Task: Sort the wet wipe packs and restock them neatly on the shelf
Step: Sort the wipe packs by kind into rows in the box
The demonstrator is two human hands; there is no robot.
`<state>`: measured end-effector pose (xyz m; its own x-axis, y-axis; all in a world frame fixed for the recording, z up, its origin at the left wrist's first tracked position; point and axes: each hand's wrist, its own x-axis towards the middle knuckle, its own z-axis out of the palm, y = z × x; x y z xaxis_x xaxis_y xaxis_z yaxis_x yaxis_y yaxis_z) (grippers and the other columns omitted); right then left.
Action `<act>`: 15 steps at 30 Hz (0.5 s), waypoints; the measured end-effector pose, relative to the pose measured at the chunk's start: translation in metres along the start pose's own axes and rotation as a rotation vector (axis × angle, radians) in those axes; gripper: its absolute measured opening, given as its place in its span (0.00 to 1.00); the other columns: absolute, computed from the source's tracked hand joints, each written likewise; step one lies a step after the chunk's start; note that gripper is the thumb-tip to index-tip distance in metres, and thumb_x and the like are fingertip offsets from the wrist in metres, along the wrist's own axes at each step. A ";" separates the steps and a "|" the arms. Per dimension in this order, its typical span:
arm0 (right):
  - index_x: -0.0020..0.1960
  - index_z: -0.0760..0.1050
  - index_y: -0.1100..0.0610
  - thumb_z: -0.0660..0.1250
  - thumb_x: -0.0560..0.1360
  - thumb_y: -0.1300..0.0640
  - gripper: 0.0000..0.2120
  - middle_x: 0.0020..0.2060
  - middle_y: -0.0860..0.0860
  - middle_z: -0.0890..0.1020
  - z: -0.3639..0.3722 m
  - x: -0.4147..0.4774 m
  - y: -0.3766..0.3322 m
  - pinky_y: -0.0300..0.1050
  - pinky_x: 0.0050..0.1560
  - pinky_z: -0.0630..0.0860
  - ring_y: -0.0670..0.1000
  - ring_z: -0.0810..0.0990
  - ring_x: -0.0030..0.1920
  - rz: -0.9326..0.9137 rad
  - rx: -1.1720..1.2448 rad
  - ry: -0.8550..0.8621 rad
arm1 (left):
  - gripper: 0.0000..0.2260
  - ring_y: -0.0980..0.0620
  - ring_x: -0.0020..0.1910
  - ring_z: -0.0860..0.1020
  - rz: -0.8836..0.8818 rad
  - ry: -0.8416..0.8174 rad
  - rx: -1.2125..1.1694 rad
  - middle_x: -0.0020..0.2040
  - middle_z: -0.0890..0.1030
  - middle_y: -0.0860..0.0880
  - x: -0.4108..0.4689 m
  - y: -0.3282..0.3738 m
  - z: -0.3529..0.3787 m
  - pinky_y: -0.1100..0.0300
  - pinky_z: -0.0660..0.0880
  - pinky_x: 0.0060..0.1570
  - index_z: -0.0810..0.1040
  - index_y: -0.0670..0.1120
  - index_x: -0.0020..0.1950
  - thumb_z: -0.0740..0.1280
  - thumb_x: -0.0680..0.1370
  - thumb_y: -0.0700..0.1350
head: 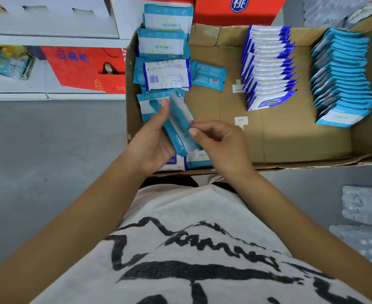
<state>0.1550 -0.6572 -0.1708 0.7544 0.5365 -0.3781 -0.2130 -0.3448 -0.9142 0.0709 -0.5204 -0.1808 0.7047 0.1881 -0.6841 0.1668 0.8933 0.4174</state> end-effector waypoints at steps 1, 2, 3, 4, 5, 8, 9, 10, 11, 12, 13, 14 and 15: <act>0.51 0.84 0.57 0.73 0.76 0.63 0.05 0.47 0.46 0.86 0.004 -0.002 0.001 0.35 0.49 0.79 0.42 0.85 0.49 -0.005 -0.031 -0.055 | 0.25 0.42 0.72 0.75 0.005 0.007 0.001 0.73 0.76 0.41 0.001 0.000 0.001 0.42 0.71 0.72 0.70 0.46 0.78 0.62 0.83 0.57; 0.53 0.84 0.57 0.72 0.77 0.62 0.06 0.48 0.46 0.86 0.005 -0.003 0.001 0.34 0.50 0.79 0.41 0.85 0.50 -0.010 -0.052 -0.082 | 0.24 0.42 0.71 0.76 0.007 0.024 0.008 0.72 0.77 0.41 0.003 0.000 0.001 0.41 0.71 0.72 0.70 0.46 0.77 0.64 0.83 0.55; 0.54 0.84 0.58 0.71 0.77 0.62 0.06 0.48 0.47 0.86 0.004 -0.003 0.000 0.33 0.49 0.78 0.41 0.84 0.50 -0.013 -0.052 -0.073 | 0.22 0.43 0.69 0.78 0.006 0.058 0.019 0.71 0.79 0.42 0.004 0.001 0.000 0.41 0.73 0.70 0.71 0.47 0.76 0.64 0.84 0.52; 0.54 0.83 0.59 0.71 0.77 0.62 0.06 0.48 0.48 0.86 0.002 -0.001 -0.003 0.32 0.48 0.78 0.41 0.85 0.49 -0.020 -0.044 -0.030 | 0.20 0.44 0.67 0.80 0.001 0.094 0.023 0.68 0.81 0.43 0.005 0.001 -0.001 0.40 0.75 0.68 0.72 0.47 0.75 0.64 0.84 0.49; 0.53 0.83 0.59 0.71 0.77 0.62 0.06 0.48 0.49 0.86 -0.002 0.002 -0.004 0.32 0.46 0.78 0.42 0.85 0.48 -0.029 -0.046 0.038 | 0.18 0.44 0.64 0.82 -0.005 0.126 0.014 0.66 0.82 0.44 0.006 0.001 -0.003 0.41 0.77 0.65 0.73 0.48 0.74 0.64 0.84 0.47; 0.55 0.80 0.57 0.74 0.76 0.58 0.09 0.49 0.47 0.85 -0.011 0.012 -0.002 0.31 0.45 0.77 0.43 0.83 0.48 0.003 -0.150 0.159 | 0.17 0.44 0.63 0.82 -0.023 0.143 -0.019 0.65 0.83 0.45 0.005 -0.001 -0.005 0.41 0.80 0.61 0.74 0.48 0.73 0.65 0.84 0.46; 0.56 0.80 0.56 0.74 0.75 0.56 0.10 0.50 0.47 0.84 -0.012 0.014 0.000 0.31 0.44 0.78 0.41 0.83 0.48 0.046 -0.171 0.131 | 0.18 0.44 0.63 0.82 -0.029 0.142 -0.016 0.66 0.83 0.45 0.005 -0.002 -0.005 0.41 0.80 0.61 0.73 0.48 0.74 0.65 0.84 0.47; 0.55 0.80 0.56 0.75 0.75 0.56 0.10 0.49 0.47 0.84 -0.011 0.014 0.001 0.32 0.42 0.78 0.40 0.83 0.46 0.090 -0.162 0.082 | 0.18 0.44 0.64 0.82 -0.031 0.139 -0.009 0.66 0.82 0.45 0.005 -0.002 -0.005 0.41 0.79 0.62 0.73 0.48 0.74 0.65 0.84 0.47; 0.54 0.81 0.56 0.75 0.75 0.57 0.09 0.47 0.47 0.85 -0.008 0.013 0.004 0.32 0.42 0.78 0.39 0.83 0.44 0.110 -0.148 0.037 | 0.19 0.44 0.64 0.82 -0.033 0.135 -0.005 0.66 0.82 0.45 0.005 -0.003 -0.005 0.41 0.79 0.62 0.73 0.48 0.74 0.65 0.84 0.49; 0.52 0.81 0.57 0.75 0.75 0.58 0.07 0.45 0.47 0.85 -0.004 0.010 0.005 0.32 0.42 0.77 0.37 0.82 0.41 0.102 -0.148 0.011 | 0.19 0.44 0.64 0.82 -0.036 0.134 0.001 0.66 0.82 0.45 0.006 -0.003 -0.006 0.41 0.79 0.62 0.73 0.48 0.75 0.65 0.84 0.50; 0.50 0.82 0.58 0.75 0.75 0.59 0.05 0.42 0.47 0.84 -0.001 0.009 0.006 0.31 0.41 0.76 0.36 0.81 0.38 0.078 -0.163 0.000 | 0.20 0.44 0.64 0.82 -0.044 0.131 0.016 0.66 0.82 0.45 0.006 -0.003 -0.005 0.42 0.79 0.62 0.73 0.48 0.75 0.65 0.83 0.51; 0.49 0.83 0.59 0.75 0.75 0.61 0.04 0.40 0.47 0.83 0.001 0.008 0.006 0.28 0.40 0.74 0.35 0.79 0.36 0.062 -0.172 -0.011 | 0.20 0.44 0.63 0.82 -0.048 0.134 0.050 0.65 0.83 0.45 0.005 -0.003 -0.005 0.43 0.80 0.61 0.74 0.48 0.74 0.65 0.83 0.52; 0.48 0.83 0.60 0.74 0.75 0.61 0.03 0.39 0.46 0.83 0.002 0.008 0.006 0.27 0.39 0.73 0.34 0.79 0.35 0.060 -0.174 -0.024 | 0.19 0.45 0.62 0.83 -0.047 0.139 0.090 0.64 0.84 0.45 0.005 -0.003 -0.004 0.43 0.81 0.59 0.75 0.48 0.73 0.66 0.83 0.52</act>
<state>0.1586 -0.6533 -0.1792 0.7281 0.5285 -0.4365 -0.1451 -0.5035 -0.8517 0.0707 -0.5205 -0.1879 0.5933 0.2071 -0.7779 0.2632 0.8634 0.4305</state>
